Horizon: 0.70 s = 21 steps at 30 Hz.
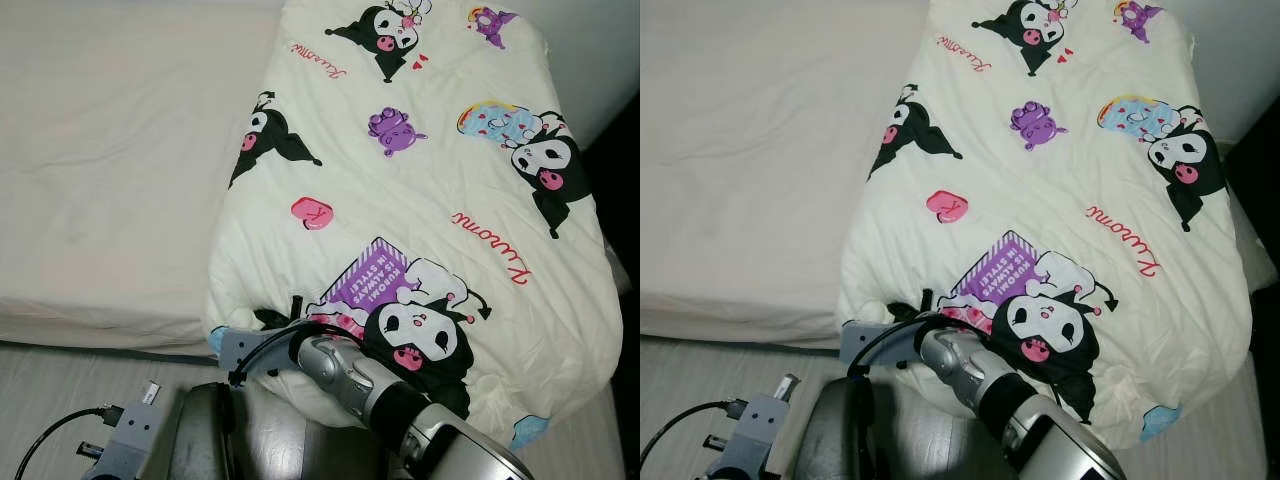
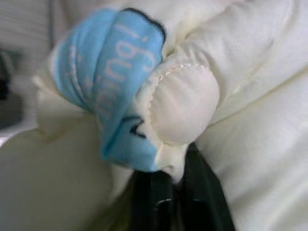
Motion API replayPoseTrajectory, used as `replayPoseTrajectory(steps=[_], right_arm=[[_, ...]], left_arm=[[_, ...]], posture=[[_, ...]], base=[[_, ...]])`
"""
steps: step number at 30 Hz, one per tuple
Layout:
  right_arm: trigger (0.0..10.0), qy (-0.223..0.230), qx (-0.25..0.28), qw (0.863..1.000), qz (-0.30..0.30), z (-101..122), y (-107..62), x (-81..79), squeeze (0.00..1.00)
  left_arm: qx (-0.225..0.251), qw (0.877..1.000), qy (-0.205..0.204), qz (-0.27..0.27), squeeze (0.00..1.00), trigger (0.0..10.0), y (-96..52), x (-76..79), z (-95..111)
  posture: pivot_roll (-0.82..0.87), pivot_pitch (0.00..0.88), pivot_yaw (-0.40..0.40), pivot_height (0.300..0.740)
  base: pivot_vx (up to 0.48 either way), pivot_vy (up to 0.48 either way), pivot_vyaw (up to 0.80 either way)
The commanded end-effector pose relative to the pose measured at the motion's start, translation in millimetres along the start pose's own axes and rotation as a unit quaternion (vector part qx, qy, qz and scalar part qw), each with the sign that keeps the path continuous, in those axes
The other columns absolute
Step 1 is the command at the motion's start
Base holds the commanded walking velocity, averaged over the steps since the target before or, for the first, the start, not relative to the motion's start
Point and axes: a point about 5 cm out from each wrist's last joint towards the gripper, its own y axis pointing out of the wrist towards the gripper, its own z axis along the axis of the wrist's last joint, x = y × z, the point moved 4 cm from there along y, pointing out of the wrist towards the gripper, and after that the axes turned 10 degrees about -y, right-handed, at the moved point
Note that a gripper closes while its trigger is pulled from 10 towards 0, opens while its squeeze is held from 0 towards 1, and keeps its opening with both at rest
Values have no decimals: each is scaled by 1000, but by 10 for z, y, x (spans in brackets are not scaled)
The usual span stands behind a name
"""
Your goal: Clean up the room
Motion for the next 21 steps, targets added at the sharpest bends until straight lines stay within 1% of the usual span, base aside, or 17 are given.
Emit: replayPoseTrajectory(steps=[1,2,4,6,7,8,9,10,11,12,13,15,16,18,19,20,21], right_arm=[[0,41,-28,998,-38,-160,-24,131,0],[0,41,-28,998,-38,-160,-24,131,0],[0,116,-25,991,-60,-187,-34,215,0],[0,245,5,966,-84,-184,-62,358,0],[0,291,18,951,-100,-211,-94,456,0],[0,291,18,951,-100,-211,-94,456,0],[0,314,26,943,-111,-234,-115,520,0],[0,314,26,943,-111,-234,-115,520,0],[0,337,28,929,-149,-363,-215,726,0],[0,337,28,929,-149,-363,-215,726,0],[0,351,24,915,-198,-566,-395,996,0],[0,351,24,915,-198,-566,-395,996,0],[0,352,6,901,-252,-832,-662,1274,0],[0,352,6,901,-252,-832,-662,1274,0],[0,333,-46,891,-305,-1245,-1107,1509,0],[0,333,-46,891,-305,-1245,-1107,1509,0],[0,316,-87,881,-340,-1513,-1490,1646,0]], left_arm=[[-20,1000,-1,0,0,10000,-61,35,-128],[-20,1000,-1,0,0,10000,-61,35,-128],[-19,1000,-2,-1,0,10000,-49,43,-114],[-20,1000,-2,0,0,10000,-43,46,-112],[-21,1000,-3,0,0,10000,-41,48,-112],[-21,1000,-3,0,0,10000,-41,48,-112],[-21,1000,-3,0,0,10000,-40,49,-112],[-21,1000,-3,0,0,10000,-40,49,-112],[-22,1000,-3,1,0,10000,-38,46,-114],[-22,1000,-3,1,0,10000,-38,46,-114],[-23,1000,-4,1,0,10000,-33,44,-114],[-23,1000,-4,1,0,10000,-33,44,-114],[-25,1000,-4,1,0,10000,-27,47,-117],[-25,1000,-4,1,0,10000,-27,47,-117],[-29,1000,-3,-3,0,10000,-19,72,-120],[-29,1000,-3,-3,0,10000,-19,72,-120],[-31,999,-3,-6,0,10000,-13,96,-122]], posture=[[43,337,-9,561],[43,337,-9,561],[42,333,-10,561],[38,325,-11,561],[36,323,-12,561],[36,323,-12,561],[36,323,-12,561],[36,323,-12,561],[28,317,-16,561],[28,317,-16,561],[5,316,-19,561],[5,316,-19,561],[-17,313,-21,561],[-17,313,-21,561],[-53,310,-23,561],[-53,310,-23,561],[-53,310,-23,561]], base=[[0,0,0],[0,0,0],[0,0,0],[0,0,0],[0,0,0],[0,0,0],[0,0,0],[0,0,0],[0,0,0],[0,0,0],[0,0,0],[0,0,0],[0,0,0],[0,0,0],[0,0,0],[0,0,0],[0,0,0]])
